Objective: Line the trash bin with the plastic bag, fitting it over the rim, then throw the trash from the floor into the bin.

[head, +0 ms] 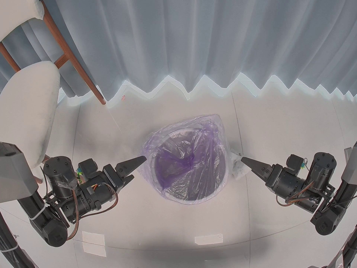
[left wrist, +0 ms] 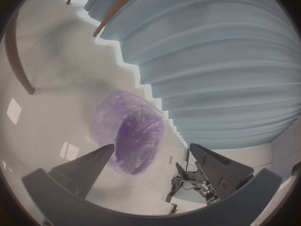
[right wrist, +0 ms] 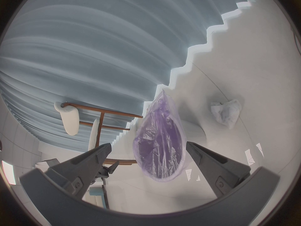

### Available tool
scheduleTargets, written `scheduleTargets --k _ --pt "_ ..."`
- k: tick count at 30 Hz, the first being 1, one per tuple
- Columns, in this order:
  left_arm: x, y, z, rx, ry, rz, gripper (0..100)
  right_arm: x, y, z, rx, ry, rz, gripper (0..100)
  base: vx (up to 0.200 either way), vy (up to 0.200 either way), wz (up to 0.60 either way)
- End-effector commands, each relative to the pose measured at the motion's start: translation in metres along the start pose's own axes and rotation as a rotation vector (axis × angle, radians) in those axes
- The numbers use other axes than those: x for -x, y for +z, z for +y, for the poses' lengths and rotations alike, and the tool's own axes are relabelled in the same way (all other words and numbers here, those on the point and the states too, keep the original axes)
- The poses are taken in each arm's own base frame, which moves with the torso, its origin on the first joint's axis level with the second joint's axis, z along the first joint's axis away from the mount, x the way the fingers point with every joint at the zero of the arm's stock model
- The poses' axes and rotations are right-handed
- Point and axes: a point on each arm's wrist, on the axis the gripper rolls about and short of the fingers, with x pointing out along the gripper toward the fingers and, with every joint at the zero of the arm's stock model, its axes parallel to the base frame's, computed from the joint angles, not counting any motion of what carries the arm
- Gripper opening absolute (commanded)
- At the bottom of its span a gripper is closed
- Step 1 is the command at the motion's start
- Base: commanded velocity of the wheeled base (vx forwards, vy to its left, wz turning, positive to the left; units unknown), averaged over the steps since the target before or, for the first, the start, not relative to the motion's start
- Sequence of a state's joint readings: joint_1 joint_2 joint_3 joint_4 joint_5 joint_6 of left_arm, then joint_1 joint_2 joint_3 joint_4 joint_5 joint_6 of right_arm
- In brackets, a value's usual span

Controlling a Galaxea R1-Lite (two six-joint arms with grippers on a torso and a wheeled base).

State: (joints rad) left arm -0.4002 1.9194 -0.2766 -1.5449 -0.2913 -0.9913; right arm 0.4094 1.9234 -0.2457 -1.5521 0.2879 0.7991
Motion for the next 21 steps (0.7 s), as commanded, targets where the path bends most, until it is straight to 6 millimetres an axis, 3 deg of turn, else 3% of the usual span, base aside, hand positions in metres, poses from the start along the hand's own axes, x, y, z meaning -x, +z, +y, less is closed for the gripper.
scheduleTargets --k 1,2,7,15,21 --pt "-0.007 0.000 0.043 0.039 0.136 0.020 100 -0.001 -0.002 -0.003 0.001 -0.005 0.004 100 0.000 0.000 0.00" --pt "-0.014 0.005 0.060 0.036 0.169 0.015 100 -0.001 -0.003 -0.003 0.000 -0.003 0.006 100 0.000 0.000 0.00" --pt "-0.021 0.011 0.083 0.011 0.217 0.000 100 0.000 -0.003 0.001 0.008 0.010 0.009 100 0.000 0.000 0.00" --pt "-0.040 0.019 0.090 0.005 0.188 -0.031 100 0.000 -0.003 0.003 0.013 0.016 0.005 100 0.000 0.000 0.00" --pt "-0.043 0.018 0.085 0.001 0.132 0.017 100 0.001 -0.004 0.007 0.017 0.030 0.007 100 0.000 0.000 0.00"
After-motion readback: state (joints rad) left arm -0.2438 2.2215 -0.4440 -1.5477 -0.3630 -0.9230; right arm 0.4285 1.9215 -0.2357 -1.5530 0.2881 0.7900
